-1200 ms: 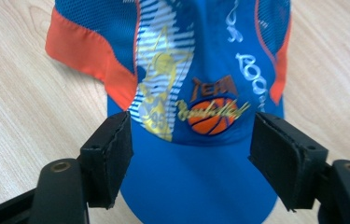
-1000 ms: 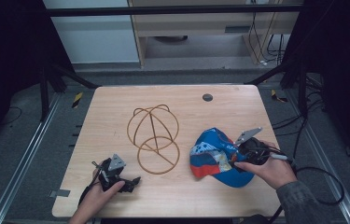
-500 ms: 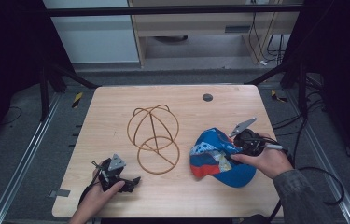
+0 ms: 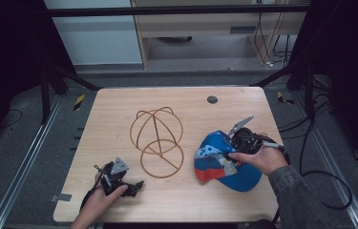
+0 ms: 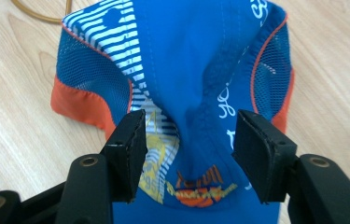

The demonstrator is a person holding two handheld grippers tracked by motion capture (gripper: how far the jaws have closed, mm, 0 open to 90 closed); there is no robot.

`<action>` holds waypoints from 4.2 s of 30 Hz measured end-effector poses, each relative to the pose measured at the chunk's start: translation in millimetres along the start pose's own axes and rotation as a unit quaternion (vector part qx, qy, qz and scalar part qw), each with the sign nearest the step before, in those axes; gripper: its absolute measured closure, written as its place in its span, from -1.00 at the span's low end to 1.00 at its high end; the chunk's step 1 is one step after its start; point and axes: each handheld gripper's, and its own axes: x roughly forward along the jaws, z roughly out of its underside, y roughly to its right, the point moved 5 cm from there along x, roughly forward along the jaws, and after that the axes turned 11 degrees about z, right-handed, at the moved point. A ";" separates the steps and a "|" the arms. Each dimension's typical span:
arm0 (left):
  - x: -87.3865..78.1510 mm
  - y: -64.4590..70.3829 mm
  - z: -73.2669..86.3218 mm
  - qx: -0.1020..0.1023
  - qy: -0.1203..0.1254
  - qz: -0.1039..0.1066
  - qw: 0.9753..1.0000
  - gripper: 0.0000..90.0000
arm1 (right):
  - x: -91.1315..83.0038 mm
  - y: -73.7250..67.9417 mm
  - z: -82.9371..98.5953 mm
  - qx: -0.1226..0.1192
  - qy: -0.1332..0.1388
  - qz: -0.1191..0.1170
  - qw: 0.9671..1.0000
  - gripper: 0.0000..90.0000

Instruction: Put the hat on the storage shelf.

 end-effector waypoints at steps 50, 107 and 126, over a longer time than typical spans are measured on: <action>-0.1 0.3 0.2 0.000 0.001 0.000 1.000 -1.00 | -51.1 18.8 -32.6 0.011 0.045 -0.019 0.999 1.00; -0.3 0.3 0.1 0.000 0.000 0.000 1.000 -1.00 | -153.6 10.2 -126.2 -0.031 0.171 0.014 0.985 1.00; -0.3 0.2 0.2 0.001 0.000 -0.001 1.000 -1.00 | -154.6 -30.8 -196.9 -0.088 0.204 0.003 0.975 1.00</action>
